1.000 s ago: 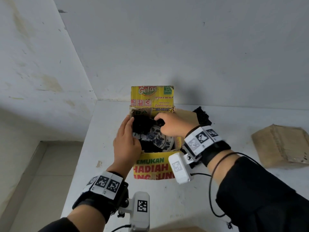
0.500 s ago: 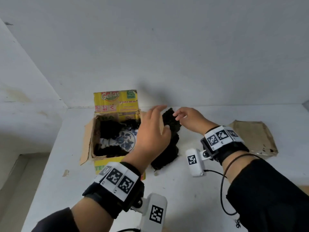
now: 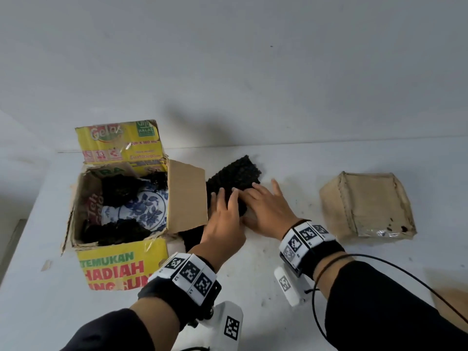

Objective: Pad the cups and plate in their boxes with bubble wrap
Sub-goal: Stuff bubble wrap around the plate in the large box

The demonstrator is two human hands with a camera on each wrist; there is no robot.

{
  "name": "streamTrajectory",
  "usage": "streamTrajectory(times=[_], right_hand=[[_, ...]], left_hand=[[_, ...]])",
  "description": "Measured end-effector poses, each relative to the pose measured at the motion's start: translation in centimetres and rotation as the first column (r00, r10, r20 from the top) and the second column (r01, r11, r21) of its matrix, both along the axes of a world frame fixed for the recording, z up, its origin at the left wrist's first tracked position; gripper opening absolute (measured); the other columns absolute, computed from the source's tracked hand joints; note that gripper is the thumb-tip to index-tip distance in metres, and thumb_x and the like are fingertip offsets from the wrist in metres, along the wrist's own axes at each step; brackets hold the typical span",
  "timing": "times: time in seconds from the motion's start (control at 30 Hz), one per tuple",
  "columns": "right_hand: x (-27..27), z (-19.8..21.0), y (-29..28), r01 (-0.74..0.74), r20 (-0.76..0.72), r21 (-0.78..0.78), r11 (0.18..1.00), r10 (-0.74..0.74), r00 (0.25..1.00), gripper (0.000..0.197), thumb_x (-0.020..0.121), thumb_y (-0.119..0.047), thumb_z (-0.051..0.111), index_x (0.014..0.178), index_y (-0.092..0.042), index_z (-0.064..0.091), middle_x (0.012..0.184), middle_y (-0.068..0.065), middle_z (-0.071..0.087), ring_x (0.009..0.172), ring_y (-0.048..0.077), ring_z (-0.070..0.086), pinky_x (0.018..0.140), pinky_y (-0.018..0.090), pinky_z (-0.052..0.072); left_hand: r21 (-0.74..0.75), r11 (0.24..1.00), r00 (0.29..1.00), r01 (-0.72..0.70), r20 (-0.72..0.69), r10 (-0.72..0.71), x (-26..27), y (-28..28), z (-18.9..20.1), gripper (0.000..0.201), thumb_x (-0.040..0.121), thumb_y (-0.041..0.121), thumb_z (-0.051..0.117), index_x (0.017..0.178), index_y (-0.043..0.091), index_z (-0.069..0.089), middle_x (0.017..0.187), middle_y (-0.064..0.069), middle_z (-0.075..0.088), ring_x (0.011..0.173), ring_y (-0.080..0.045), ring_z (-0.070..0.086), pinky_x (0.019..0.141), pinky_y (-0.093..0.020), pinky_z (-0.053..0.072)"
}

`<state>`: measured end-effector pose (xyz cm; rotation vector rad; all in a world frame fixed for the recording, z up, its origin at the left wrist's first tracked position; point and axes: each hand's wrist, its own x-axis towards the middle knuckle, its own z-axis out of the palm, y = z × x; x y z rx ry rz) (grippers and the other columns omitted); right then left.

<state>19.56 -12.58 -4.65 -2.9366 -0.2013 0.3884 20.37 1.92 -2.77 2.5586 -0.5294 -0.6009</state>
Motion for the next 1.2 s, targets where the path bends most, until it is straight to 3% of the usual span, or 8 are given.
streamTrajectory(times=[0.23,0.33,0.43,0.5,0.6,0.77,0.9,1.2], right_hand=[[-1.4,-1.0,-1.5,0.005,0.244,-0.004,1.000,-0.004,0.970,0.040,0.070,-0.029,0.058,0.107,-0.018,0.068,0.093,0.003,0.057,0.090,0.027,0.052,0.081,0.038,0.034],[-1.2,0.0,-1.9,-0.018,0.255,0.030,0.999,0.009,0.967,0.018,0.059,-0.021,0.058,0.075,-0.015,0.066,0.110,0.006,0.059,0.106,0.033,0.052,0.083,0.038,0.032],[-1.1,0.7,-2.0,-0.067,0.115,0.002,0.998,0.066,0.991,0.023,0.071,-0.018,0.061,0.092,-0.013,0.067,0.137,0.005,0.050,0.136,0.029,0.032,0.110,0.051,0.019],[-1.0,1.3,-1.7,-0.028,0.116,0.003,1.000,0.027,0.993,0.025,0.078,-0.016,0.055,0.102,-0.012,0.063,0.113,0.007,0.061,0.119,0.029,0.048,0.113,0.054,0.011],[-1.1,2.6,-1.6,0.092,0.312,0.094,0.991,-0.117,0.943,0.015,0.074,-0.006,0.055,0.088,-0.011,0.051,0.070,-0.001,0.048,0.068,0.027,0.054,0.104,0.058,0.030],[-1.2,6.7,-2.8,0.191,0.318,0.295,0.936,-0.284,0.904,0.021,0.075,-0.005,0.058,0.088,-0.015,0.046,0.075,-0.005,0.047,0.058,0.025,0.047,0.054,0.028,0.033],[-0.9,9.8,-3.4,0.185,0.355,0.425,0.886,-0.351,0.866,0.023,0.072,0.003,0.061,0.083,-0.017,0.057,0.080,-0.002,0.048,0.065,0.020,0.049,0.057,0.027,0.035],[1.6,14.7,2.6,0.092,0.270,0.715,0.693,-0.395,0.878,0.044,0.073,0.003,0.046,0.076,-0.035,0.068,0.083,-0.015,0.069,0.076,0.029,0.064,0.071,0.042,0.054]], left_hand=[[0.198,0.980,0.996,-0.009,0.091,-0.009,-0.2,-1.0,-0.3,0.045,0.094,0.021,0.048,0.135,0.022,0.030,0.154,-0.019,0.005,0.137,-0.033,0.024,0.102,-0.037,0.036],[0.258,0.966,0.983,0.008,0.174,-0.054,0.0,-1.1,-0.2,0.034,0.090,0.024,0.054,0.121,0.019,0.043,0.134,-0.010,0.040,0.116,-0.027,0.040,0.087,-0.032,0.039],[0.233,0.972,0.968,0.034,0.233,-0.090,0.1,-1.2,0.2,0.029,0.087,0.021,0.054,0.115,0.020,0.047,0.119,0.000,0.050,0.113,-0.023,0.039,0.088,-0.031,0.032],[0.200,0.978,0.959,0.065,0.259,-0.117,0.0,-1.4,0.7,0.026,0.085,0.016,0.050,0.111,0.020,0.047,0.115,0.001,0.053,0.112,-0.024,0.038,0.089,-0.033,0.031],[0.125,0.989,0.943,0.085,0.312,-0.121,-0.5,-1.8,1.9,0.027,0.082,0.016,0.049,0.109,0.019,0.047,0.109,0.002,0.057,0.106,-0.023,0.040,0.083,-0.031,0.031],[-0.126,0.986,0.902,0.113,0.429,-0.048,-1.3,-2.9,4.5,0.031,0.077,0.009,0.055,0.106,0.015,0.051,0.098,0.001,0.063,0.100,-0.025,0.050,0.077,-0.029,0.025],[-0.408,0.907,0.930,0.104,0.362,0.057,-0.5,-2.4,7.2,0.025,0.080,0.000,0.057,0.100,0.012,0.049,0.091,-0.002,0.059,0.070,-0.024,0.055,0.056,-0.033,0.043],[-0.631,0.736,0.933,-0.244,0.055,0.357,5.1,5.9,11.8,0.036,0.078,-0.002,0.063,0.061,0.030,0.060,0.084,-0.001,0.065,0.072,-0.023,0.065,0.060,-0.029,0.054]])
